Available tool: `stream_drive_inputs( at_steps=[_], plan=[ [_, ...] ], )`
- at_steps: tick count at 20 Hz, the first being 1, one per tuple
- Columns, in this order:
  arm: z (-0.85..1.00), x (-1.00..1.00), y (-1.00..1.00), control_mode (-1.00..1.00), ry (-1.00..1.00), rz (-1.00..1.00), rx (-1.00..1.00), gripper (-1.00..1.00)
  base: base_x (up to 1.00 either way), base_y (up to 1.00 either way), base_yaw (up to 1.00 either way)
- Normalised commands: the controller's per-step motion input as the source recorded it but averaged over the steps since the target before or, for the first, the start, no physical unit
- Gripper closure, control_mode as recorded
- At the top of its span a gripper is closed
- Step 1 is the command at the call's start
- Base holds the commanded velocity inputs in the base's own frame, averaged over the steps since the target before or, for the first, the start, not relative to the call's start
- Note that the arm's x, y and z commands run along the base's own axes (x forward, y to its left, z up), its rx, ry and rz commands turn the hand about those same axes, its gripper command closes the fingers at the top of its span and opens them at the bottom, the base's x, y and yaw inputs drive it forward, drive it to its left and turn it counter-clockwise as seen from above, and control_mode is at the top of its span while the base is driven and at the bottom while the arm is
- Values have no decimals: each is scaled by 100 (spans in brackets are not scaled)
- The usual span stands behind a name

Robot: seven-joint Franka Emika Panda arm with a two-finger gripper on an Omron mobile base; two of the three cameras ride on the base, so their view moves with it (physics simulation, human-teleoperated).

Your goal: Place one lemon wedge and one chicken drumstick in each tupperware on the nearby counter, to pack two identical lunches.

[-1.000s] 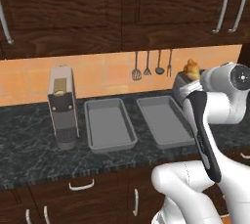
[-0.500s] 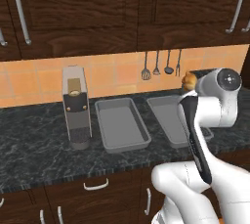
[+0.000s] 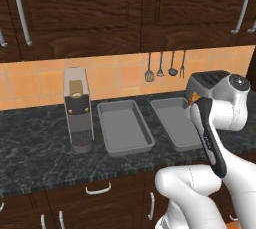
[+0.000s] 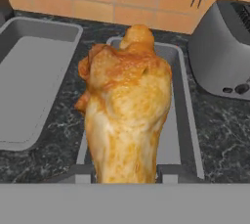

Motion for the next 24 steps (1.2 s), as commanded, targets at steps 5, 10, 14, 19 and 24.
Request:
stream_drive_inputs(
  at_steps=[5, 10, 14, 19, 24],
  plan=[
    [-52, 37, 1, -100, 6, 3, 4, 100, 0, 0, 0],
    [-33, 47, 0, -100, 11, 1, 0, 100, 0, 0, 0],
    [-39, 35, 0, -100, 8, 2, 0, 100, 0, 0, 0],
    [-56, 30, 0, -100, 3, 2, 0, 100, 0, 0, 0],
    [-37, 31, 0, -100, 0, 1, 0, 100, 0, 0, 0]
  ],
)
